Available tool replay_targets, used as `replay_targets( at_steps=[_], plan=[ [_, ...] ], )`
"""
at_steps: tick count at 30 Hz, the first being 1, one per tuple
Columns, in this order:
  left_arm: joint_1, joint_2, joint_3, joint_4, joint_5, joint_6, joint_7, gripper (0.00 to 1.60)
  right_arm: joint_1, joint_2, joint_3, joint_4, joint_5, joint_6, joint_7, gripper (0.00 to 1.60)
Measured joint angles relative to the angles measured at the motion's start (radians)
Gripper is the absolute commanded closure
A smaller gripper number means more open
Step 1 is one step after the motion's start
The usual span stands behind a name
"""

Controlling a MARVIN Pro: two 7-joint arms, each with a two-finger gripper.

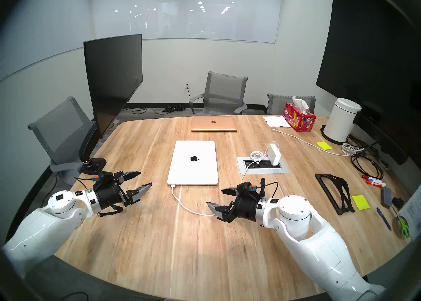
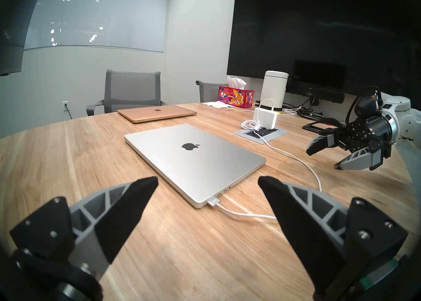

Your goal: Unplug the charging cable from the port of the MacBook and lay it on the desk

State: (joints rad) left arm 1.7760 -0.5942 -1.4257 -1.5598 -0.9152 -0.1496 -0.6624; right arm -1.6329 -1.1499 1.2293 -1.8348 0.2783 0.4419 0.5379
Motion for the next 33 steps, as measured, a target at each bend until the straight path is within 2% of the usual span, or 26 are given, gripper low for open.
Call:
replay_targets(
  at_steps=[11,33],
  plan=[
    [0.0,0.0,0.0,0.0,0.0,0.0,0.0,0.0,0.022,-0.045,-0.074,0.001,-0.047,0.04,-0.039,0.0],
    [0.0,0.001,0.001,0.0,-0.001,0.0,0.0,0.0,0.089,-0.108,-0.21,0.017,-0.132,0.133,-0.067,0.0]
  ],
)
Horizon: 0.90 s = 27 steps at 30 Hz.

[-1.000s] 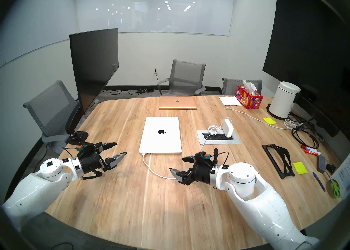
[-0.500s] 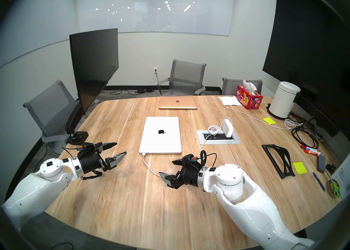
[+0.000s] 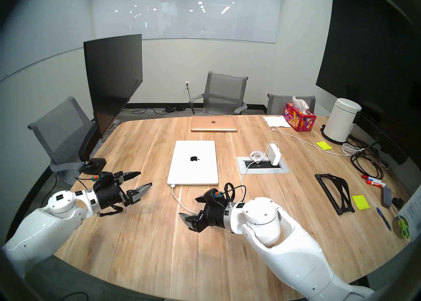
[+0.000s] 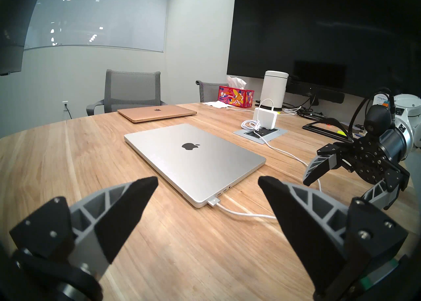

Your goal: Unplug the charging cable from the port of the MacBook and lay it on the desk

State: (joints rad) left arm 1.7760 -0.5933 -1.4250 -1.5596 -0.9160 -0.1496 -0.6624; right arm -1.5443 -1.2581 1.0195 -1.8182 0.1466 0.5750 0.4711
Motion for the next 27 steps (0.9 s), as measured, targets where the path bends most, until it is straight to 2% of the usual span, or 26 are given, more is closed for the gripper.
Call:
replay_targets(
  at_steps=[12,27],
  plan=[
    [0.0,0.0,0.0,0.0,0.0,0.0,0.0,0.0,0.053,-0.033,-0.048,0.041,-0.039,0.045,-0.002,0.0],
    [0.0,0.001,0.001,0.0,0.0,0.0,0.0,0.0,0.142,-0.097,-0.096,0.183,-0.098,0.095,-0.02,0.0]
  ],
)
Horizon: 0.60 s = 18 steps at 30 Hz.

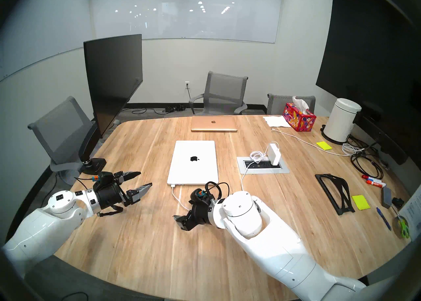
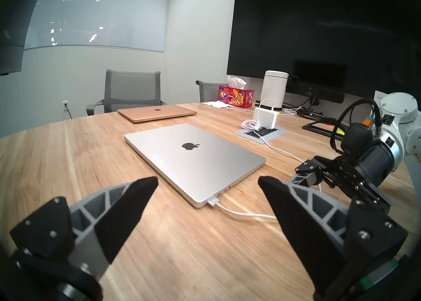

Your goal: Unplug the charging cable from the port of the MacBook and lay it on the desk

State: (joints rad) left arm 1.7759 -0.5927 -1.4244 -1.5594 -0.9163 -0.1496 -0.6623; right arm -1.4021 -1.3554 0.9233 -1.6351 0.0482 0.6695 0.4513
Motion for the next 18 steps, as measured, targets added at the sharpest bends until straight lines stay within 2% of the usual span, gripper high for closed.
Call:
replay_targets(
  at_steps=[8,10,11,12,13,14,15,18],
  plan=[
    [0.0,0.0,0.0,0.0,0.0,0.0,0.0,0.0,0.037,-0.03,-0.015,0.049,-0.021,-0.003,-0.008,0.0],
    [0.0,0.0,0.0,0.0,0.0,0.0,0.0,0.0,0.044,-0.036,-0.017,0.056,-0.025,-0.005,-0.009,0.17],
    [0.0,0.0,0.0,0.0,0.0,0.0,0.0,0.0,0.047,-0.039,-0.018,0.059,-0.026,-0.006,-0.01,0.39],
    [0.0,0.0,0.0,0.0,0.0,0.0,0.0,0.0,0.05,-0.042,-0.019,0.062,-0.027,-0.006,-0.01,0.46],
    [0.0,0.0,0.0,0.0,0.0,0.0,0.0,0.0,0.052,-0.043,-0.02,0.064,-0.027,-0.007,-0.01,0.67],
    [0.0,0.0,0.0,0.0,0.0,0.0,0.0,0.0,0.055,-0.046,-0.02,0.066,-0.027,-0.008,-0.01,0.76],
    [0.0,0.0,0.0,0.0,0.0,0.0,0.0,0.0,0.057,-0.048,-0.021,0.068,-0.027,-0.008,-0.01,0.83],
    [0.0,0.0,0.0,0.0,0.0,0.0,0.0,0.0,0.064,-0.055,-0.022,0.076,-0.026,-0.009,-0.01,0.83]
  ],
)
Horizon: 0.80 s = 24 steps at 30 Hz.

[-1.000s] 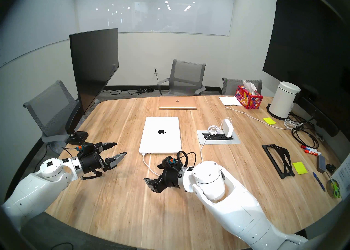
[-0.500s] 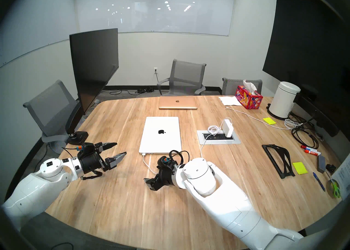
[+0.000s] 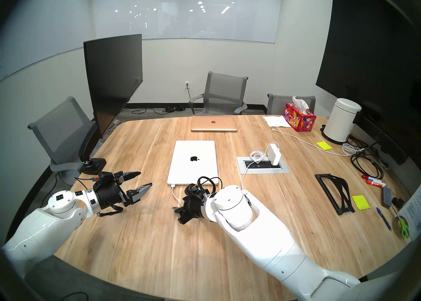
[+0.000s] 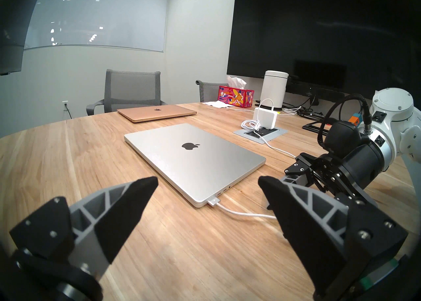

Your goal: Unplug the charging cable from the port of the MacBook and lay it on the desk

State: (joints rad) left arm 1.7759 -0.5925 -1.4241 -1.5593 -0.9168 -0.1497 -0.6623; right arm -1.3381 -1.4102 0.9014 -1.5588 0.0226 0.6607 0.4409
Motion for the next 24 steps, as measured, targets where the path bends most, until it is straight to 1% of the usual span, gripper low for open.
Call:
replay_targets(
  at_steps=[1,2,5,7,10,11,12,13,14,16,18,19,21,23,24],
  plan=[
    [0.0,0.0,0.0,0.0,0.0,0.0,0.0,0.0,0.001,-0.001,0.0,0.002,0.0,0.0,0.0,0.8],
    [0.0,0.0,0.0,0.0,0.0,0.0,0.0,0.0,0.003,-0.002,-0.001,0.004,0.001,0.0,0.0,0.7],
    [0.0,0.0,0.0,0.0,0.0,0.0,0.0,0.0,0.007,-0.006,-0.003,0.01,0.002,0.0,0.002,0.7],
    [0.0,0.0,0.0,0.0,0.0,0.0,0.0,0.0,0.008,-0.007,-0.004,0.012,0.002,0.0,0.002,0.63],
    [0.0,0.0,0.0,0.0,0.0,0.0,0.0,0.0,0.011,-0.008,-0.006,0.017,0.003,0.0,0.003,0.43],
    [0.0,0.0,0.0,0.0,0.0,0.0,0.0,0.0,0.012,-0.008,-0.007,0.018,0.003,0.0,0.004,0.45],
    [0.0,0.0,0.0,0.0,0.0,0.0,0.0,0.0,0.013,-0.008,-0.008,0.019,0.003,0.0,0.004,0.53],
    [0.0,0.0,0.0,0.0,0.0,0.0,0.001,0.0,0.014,-0.008,-0.009,0.021,0.002,0.0,0.004,0.55],
    [0.0,0.0,0.0,0.0,0.0,0.0,0.001,0.0,0.015,-0.008,-0.011,0.022,0.002,0.0,0.004,0.61],
    [0.0,0.0,0.0,0.0,0.0,0.0,0.001,0.0,0.017,-0.008,-0.013,0.025,0.002,0.0,0.005,0.66],
    [0.0,0.0,0.0,0.0,0.0,0.0,0.001,0.0,0.018,-0.008,-0.015,0.029,0.002,0.0,0.005,0.59],
    [0.0,0.0,0.0,0.0,0.0,0.0,0.001,0.0,0.019,-0.008,-0.016,0.031,0.002,0.0,0.005,0.59],
    [0.0,0.0,0.0,0.0,0.0,0.0,0.001,0.0,0.02,-0.008,-0.018,0.034,0.001,0.0,0.005,0.8],
    [0.0,0.0,0.0,0.0,0.0,0.0,0.001,0.0,0.021,-0.008,-0.02,0.036,0.001,0.0,0.005,0.86],
    [0.0,0.0,0.0,0.0,0.0,0.0,0.001,0.0,0.022,-0.008,-0.02,0.037,0.001,0.0,0.005,0.97]
  ],
)
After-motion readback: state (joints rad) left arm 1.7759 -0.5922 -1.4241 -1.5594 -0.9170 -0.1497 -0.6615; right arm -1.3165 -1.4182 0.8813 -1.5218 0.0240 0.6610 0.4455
